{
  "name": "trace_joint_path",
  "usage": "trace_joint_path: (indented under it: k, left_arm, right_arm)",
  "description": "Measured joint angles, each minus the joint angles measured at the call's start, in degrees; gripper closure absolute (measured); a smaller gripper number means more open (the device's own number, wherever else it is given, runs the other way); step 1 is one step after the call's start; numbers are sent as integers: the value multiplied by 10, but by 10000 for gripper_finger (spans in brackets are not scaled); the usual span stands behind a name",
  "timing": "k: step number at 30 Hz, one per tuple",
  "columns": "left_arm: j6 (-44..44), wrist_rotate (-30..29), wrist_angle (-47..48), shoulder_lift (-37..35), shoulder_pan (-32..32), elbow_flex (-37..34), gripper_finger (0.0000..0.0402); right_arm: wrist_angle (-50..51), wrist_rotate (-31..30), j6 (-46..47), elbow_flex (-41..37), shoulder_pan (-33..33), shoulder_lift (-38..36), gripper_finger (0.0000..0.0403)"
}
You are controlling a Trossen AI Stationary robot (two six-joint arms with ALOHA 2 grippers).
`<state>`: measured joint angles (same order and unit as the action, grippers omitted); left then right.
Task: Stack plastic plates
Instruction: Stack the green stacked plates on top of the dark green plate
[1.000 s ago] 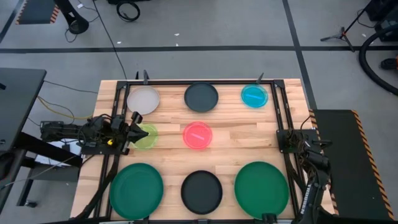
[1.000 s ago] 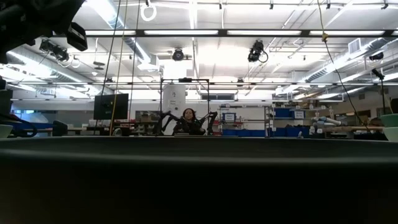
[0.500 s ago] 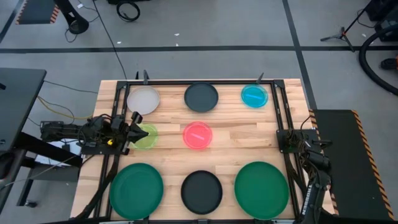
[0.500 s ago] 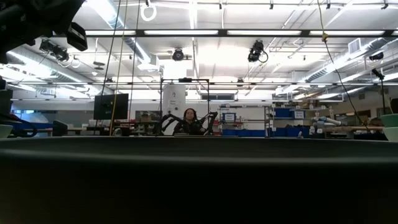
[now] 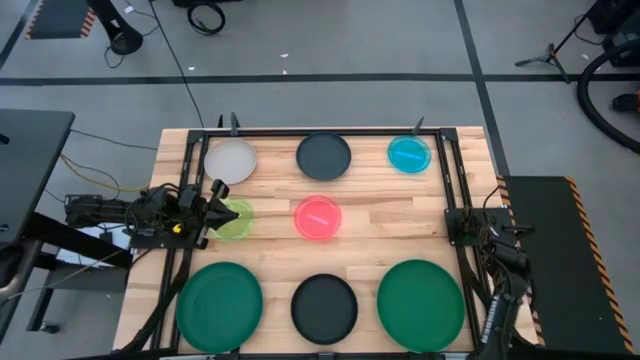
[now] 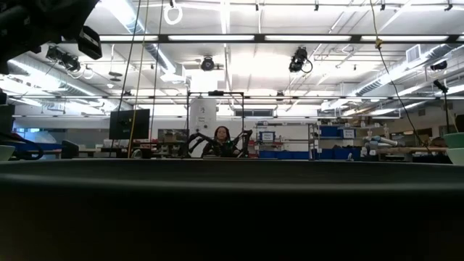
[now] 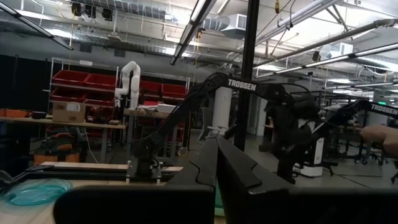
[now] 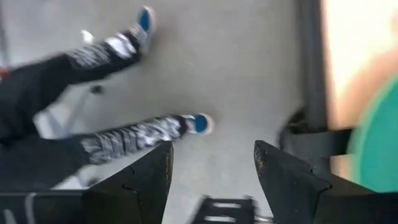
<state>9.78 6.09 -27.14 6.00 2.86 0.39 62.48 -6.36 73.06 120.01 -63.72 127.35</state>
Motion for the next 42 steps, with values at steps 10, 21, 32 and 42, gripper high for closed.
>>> trace_joint_path:
  k: [10, 21, 32, 42]
  left_arm:
    - [0, 0, 0, 0, 0, 0, 390]
    - [0, 0, 0, 0, 0, 0, 390]
    - [0, 0, 0, 0, 0, 0, 390]
    - [0, 0, 0, 0, 0, 0, 390]
  right_arm:
    - [118, 10, -43, 0, 31, 0, 170]
    - [107, -79, -62, -11, -14, -1, 169]
    - [108, -78, -68, -139, 22, 0, 172]
    - [45, -11, 4, -201, 32, 0, 173]
